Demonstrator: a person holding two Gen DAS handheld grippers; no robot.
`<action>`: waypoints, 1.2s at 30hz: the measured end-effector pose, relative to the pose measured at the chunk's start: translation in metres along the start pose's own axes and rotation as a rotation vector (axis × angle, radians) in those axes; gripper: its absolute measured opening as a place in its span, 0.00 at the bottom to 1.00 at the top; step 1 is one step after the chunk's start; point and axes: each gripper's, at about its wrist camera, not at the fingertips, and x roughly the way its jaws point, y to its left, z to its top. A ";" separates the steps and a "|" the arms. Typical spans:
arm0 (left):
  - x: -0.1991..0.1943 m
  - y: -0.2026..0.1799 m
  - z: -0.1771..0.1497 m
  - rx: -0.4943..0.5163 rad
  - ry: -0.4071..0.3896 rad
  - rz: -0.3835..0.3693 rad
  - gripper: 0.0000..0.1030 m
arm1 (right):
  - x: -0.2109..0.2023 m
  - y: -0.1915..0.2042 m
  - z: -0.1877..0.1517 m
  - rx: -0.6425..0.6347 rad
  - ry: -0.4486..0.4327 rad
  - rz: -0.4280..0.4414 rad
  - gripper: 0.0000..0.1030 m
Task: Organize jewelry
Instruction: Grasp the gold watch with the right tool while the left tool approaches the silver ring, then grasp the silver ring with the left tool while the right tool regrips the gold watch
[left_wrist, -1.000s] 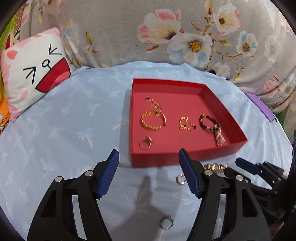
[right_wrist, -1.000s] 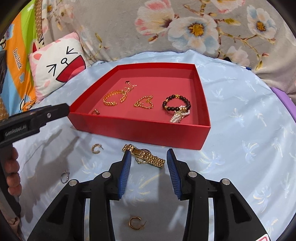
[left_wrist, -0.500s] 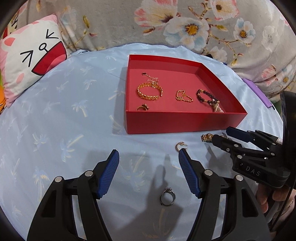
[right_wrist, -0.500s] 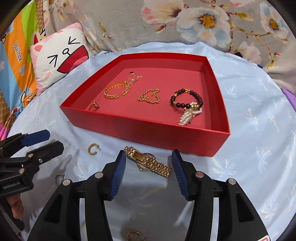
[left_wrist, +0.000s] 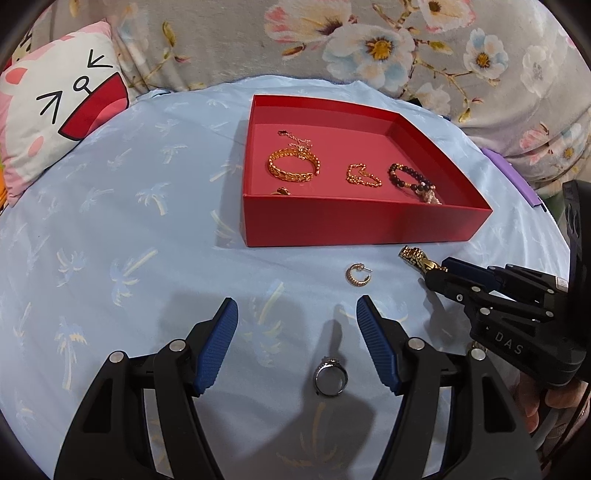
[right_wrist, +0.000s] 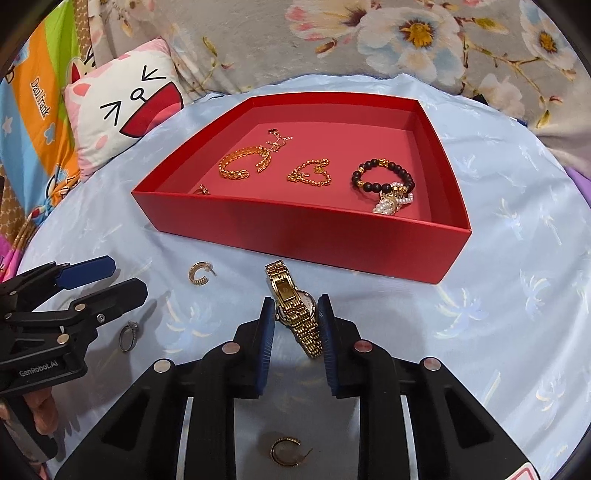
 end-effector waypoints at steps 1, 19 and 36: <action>0.001 0.000 0.000 0.000 0.001 -0.002 0.63 | 0.001 0.001 0.000 -0.005 0.000 -0.004 0.22; -0.023 -0.005 -0.021 0.025 0.002 -0.021 0.63 | -0.050 -0.016 -0.016 0.110 -0.099 -0.014 0.21; -0.012 -0.025 -0.036 0.071 0.021 -0.003 0.56 | -0.081 -0.041 -0.045 0.165 -0.103 -0.117 0.13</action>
